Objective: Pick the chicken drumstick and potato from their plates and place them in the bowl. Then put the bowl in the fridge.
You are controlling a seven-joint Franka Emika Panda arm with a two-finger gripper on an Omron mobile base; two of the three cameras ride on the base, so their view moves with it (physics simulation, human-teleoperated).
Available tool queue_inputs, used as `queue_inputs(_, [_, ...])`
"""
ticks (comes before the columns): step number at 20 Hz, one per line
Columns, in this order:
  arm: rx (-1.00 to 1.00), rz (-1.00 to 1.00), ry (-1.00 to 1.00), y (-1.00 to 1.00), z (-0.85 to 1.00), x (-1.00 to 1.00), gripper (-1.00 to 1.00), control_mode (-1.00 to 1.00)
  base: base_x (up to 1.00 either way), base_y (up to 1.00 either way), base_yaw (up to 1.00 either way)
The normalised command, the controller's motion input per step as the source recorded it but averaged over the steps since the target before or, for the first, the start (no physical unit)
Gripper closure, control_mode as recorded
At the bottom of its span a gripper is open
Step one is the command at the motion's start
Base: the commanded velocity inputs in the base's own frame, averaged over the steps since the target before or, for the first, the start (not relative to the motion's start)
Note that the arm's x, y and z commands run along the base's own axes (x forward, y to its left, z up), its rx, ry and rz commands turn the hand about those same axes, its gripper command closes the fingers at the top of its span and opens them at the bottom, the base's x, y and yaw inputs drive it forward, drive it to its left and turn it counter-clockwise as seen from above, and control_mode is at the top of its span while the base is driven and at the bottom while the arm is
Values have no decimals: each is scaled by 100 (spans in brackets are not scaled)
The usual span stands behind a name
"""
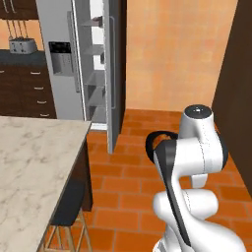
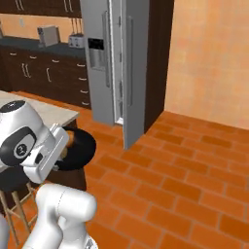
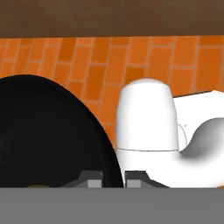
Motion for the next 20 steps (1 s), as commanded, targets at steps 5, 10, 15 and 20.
queue_inputs(5, [0, 0, 0, 0, 0, 0, 100, 100, 100, -36, 11])
queue_inputs(10, [0, 0, 0, 0, 0, 0, 100, 100, 100, -35, 26])
queue_inputs(15, [0, 0, 0, 0, 0, 0, 100, 100, 100, -40, 37])
queue_inputs(20, [0, 0, 0, 0, 0, 0, 100, 100, 100, -33, 58])
